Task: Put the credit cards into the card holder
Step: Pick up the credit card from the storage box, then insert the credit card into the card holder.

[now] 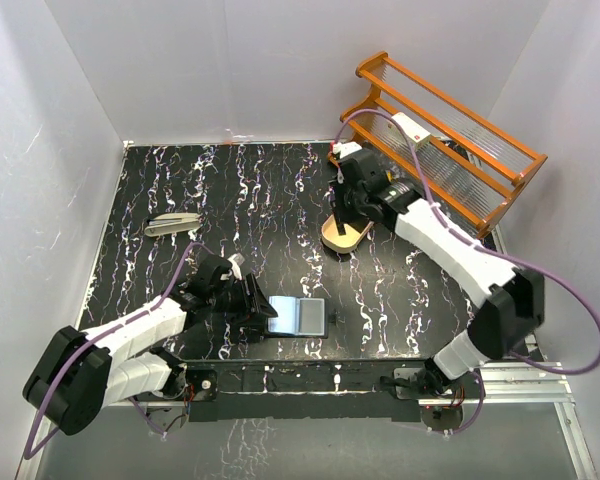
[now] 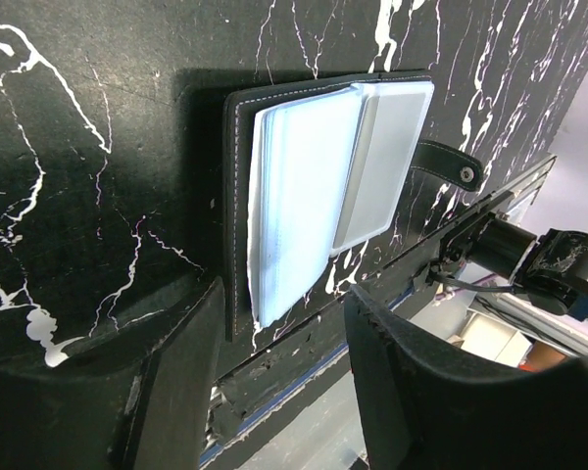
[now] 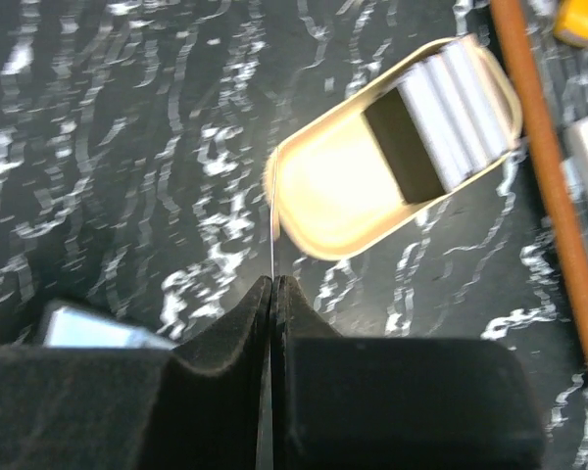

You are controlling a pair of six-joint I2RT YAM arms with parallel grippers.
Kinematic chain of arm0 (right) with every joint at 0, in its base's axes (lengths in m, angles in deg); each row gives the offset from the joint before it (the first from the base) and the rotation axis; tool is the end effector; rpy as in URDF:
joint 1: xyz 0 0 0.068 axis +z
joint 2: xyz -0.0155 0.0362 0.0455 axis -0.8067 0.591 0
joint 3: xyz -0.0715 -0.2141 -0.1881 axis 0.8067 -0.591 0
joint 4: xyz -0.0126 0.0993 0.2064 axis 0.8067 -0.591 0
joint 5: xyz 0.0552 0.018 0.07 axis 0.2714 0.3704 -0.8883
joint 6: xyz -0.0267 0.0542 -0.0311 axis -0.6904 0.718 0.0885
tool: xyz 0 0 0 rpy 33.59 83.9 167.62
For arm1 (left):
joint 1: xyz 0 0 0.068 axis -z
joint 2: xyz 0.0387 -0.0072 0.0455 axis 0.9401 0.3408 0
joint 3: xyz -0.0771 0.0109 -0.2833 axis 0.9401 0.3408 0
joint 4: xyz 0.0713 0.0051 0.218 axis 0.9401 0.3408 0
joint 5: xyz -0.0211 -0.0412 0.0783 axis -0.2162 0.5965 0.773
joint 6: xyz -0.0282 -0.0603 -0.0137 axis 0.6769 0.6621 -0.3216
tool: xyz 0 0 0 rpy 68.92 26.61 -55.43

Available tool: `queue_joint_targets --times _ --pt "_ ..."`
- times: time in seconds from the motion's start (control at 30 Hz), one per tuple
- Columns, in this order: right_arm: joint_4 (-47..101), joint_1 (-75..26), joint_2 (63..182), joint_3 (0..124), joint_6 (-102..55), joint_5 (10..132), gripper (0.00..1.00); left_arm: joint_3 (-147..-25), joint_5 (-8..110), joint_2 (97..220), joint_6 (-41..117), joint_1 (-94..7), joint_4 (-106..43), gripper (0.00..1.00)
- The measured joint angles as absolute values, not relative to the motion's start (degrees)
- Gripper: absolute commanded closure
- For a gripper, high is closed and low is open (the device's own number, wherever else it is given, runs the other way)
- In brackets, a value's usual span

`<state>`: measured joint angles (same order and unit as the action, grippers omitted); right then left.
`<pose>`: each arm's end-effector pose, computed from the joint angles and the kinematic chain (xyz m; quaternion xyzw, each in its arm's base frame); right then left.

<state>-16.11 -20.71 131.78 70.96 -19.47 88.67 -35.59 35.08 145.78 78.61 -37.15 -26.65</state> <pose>0.2745 0.1676 0.3390 -0.1516 0.9232 0.0544 0.3491 0.1368 -0.1154 0.1886 -0.0688 0.9013 -0.4011 0.1486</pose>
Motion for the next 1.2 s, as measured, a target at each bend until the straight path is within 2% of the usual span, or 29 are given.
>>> queue_joint_targets --times 0.27,0.47,0.8,1.2 --pt "-9.2 -19.6 115.6 54.5 -7.5 73.8 1.0 -34.3 35.1 145.5 80.8 -37.1 -27.9 0.53" --pt "-2.0 -19.4 109.0 40.1 3.3 65.9 1.0 -33.7 36.2 144.2 81.4 -37.1 -27.4 0.54" --pt "10.6 -17.6 108.7 27.0 14.1 59.4 1.0 -33.7 38.7 143.9 81.1 -37.1 -25.5 0.57" --pt "21.7 -14.7 112.6 21.5 19.5 57.5 1.0 -33.4 39.4 146.6 80.9 -37.1 -26.4 0.64"
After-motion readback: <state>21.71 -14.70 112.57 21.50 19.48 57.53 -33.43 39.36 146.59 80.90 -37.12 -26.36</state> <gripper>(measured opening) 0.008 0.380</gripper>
